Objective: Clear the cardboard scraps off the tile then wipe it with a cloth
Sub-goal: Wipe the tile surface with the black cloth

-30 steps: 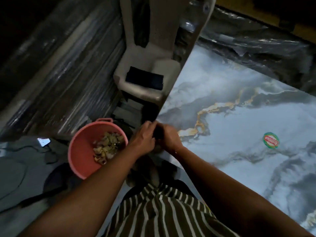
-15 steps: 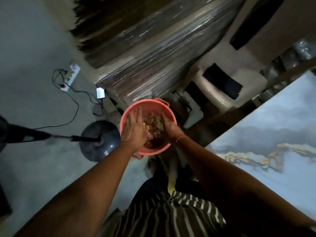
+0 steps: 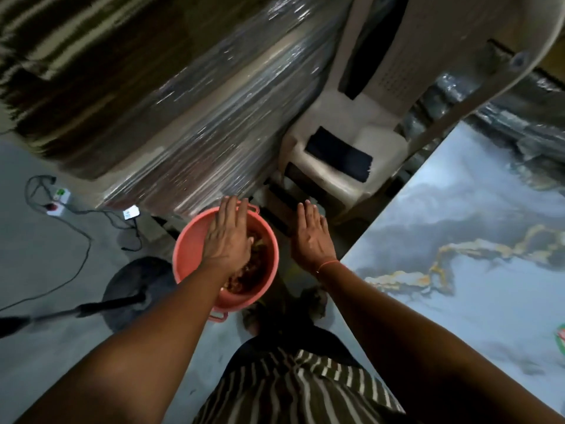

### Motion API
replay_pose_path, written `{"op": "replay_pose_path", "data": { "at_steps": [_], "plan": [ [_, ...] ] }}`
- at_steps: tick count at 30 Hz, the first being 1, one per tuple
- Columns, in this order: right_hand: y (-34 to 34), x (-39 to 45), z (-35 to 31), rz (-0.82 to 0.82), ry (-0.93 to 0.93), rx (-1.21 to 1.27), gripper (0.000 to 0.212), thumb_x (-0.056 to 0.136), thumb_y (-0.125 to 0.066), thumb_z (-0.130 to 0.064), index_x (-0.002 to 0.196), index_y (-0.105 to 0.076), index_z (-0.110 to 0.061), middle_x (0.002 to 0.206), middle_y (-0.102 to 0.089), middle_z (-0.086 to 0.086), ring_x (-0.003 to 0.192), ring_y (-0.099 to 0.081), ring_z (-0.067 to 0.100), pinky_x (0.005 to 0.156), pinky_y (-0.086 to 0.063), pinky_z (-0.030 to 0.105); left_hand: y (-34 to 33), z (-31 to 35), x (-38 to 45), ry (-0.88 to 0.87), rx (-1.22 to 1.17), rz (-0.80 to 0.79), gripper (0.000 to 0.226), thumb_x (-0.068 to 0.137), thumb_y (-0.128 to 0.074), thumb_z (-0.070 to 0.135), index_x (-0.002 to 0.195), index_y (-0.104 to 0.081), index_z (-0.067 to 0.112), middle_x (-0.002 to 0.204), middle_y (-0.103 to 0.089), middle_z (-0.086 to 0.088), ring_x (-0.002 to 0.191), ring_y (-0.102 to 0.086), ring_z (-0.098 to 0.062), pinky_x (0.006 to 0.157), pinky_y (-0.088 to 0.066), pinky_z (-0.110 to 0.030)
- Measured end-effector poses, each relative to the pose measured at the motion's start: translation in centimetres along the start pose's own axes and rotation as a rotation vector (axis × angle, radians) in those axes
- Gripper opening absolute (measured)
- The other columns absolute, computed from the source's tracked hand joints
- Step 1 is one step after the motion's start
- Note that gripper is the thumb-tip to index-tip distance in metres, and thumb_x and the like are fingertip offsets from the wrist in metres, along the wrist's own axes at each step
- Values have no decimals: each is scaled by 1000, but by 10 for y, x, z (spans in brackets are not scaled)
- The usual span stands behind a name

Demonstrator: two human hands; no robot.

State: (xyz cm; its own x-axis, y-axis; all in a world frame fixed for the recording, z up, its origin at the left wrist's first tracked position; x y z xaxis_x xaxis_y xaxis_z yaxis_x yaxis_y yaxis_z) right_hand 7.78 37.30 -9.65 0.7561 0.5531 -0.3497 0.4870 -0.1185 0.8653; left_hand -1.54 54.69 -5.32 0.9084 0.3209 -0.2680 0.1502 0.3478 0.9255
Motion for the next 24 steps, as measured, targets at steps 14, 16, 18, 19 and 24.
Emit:
{"op": "replay_pose_path", "data": {
  "at_steps": [14, 16, 18, 19, 24],
  "plan": [
    [126, 65, 125, 275, -149, 16, 74, 104, -36, -16, 164, 8, -8, 172, 12, 15, 159, 15, 28, 130, 4, 47, 42, 164, 144, -252, 202, 103, 106, 93, -66, 40, 163, 10, 16, 172, 13, -11, 158, 16, -30, 124, -1, -46],
    [131, 66, 134, 257, -165, 40, 80, 103, -43, -19, 164, 7, -8, 172, 13, 15, 159, 15, 29, 130, 4, 47, 40, 177, 156, -265, 210, 93, 107, 94, -65, 41, 163, 13, 15, 171, 15, -11, 157, 17, -30, 121, 4, -43],
    [133, 71, 143, 248, -185, 33, 82, 102, -45, -19, 164, 7, -7, 172, 13, 16, 159, 15, 29, 130, 6, 47, 36, 188, 171, -305, 223, 90, 106, 94, -64, 42, 163, 11, 14, 172, 13, -12, 158, 16, -30, 124, 2, -45],
    [132, 76, 147, 249, -194, 37, 82, 102, -46, -18, 164, 6, -6, 172, 13, 16, 159, 15, 30, 129, 9, 45, 33, 191, 180, -327, 224, 86, 106, 94, -65, 42, 163, 10, 14, 172, 11, -12, 158, 14, -30, 126, -1, -46],
    [121, 114, 170, 191, -237, 16, 80, 101, -46, -15, 164, 0, -1, 171, 9, 23, 158, 13, 37, 127, 11, 47, 2, 191, 237, -363, 198, -14, 111, 88, -73, 37, 164, 5, 14, 172, 11, -12, 158, 14, -30, 128, -4, -49]
  ]
}}
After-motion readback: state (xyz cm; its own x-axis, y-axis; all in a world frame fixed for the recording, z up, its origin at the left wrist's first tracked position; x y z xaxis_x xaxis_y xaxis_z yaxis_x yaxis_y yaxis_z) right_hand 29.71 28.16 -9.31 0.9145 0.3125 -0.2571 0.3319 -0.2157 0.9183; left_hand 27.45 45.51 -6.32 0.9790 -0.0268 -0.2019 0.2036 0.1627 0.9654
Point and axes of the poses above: each hand's wrist, its own x-axis towards the middle knuckle, its own y-axis out of the back of the hand, z = x × y, the point moved 6 cm from there along x, towards the middle knuckle
